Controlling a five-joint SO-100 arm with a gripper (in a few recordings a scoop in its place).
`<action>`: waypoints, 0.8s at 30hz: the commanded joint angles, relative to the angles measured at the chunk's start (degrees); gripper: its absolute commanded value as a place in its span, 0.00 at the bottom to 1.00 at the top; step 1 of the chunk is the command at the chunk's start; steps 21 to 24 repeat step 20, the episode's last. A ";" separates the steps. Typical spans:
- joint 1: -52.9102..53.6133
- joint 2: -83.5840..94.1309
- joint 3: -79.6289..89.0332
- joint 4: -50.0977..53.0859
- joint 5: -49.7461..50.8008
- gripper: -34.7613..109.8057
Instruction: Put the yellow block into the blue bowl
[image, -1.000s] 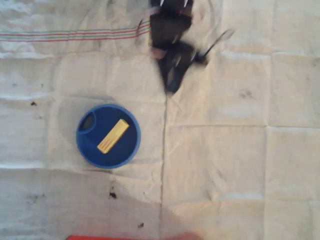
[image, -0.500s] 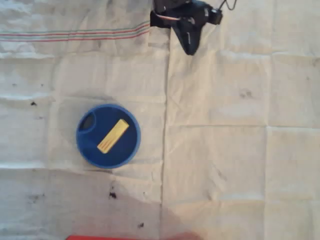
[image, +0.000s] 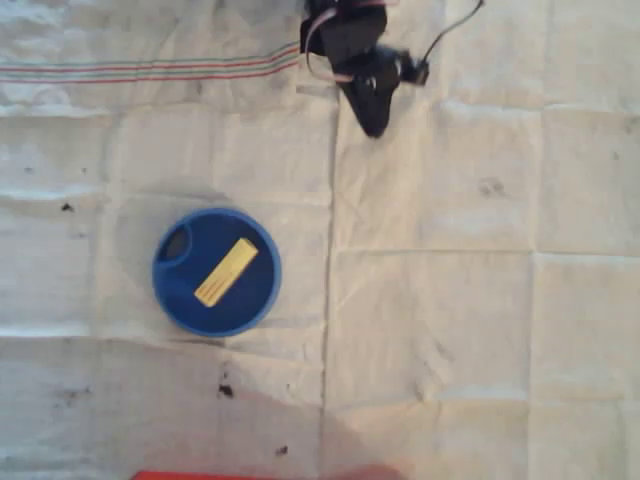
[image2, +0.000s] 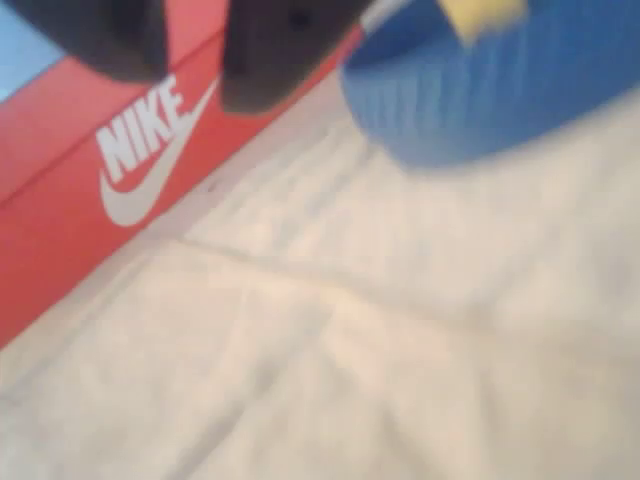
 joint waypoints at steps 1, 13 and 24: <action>-3.96 7.82 4.22 -5.36 0.70 0.24; -11.78 16.00 11.60 -5.62 0.79 0.24; -11.43 16.08 14.33 -6.24 0.53 0.25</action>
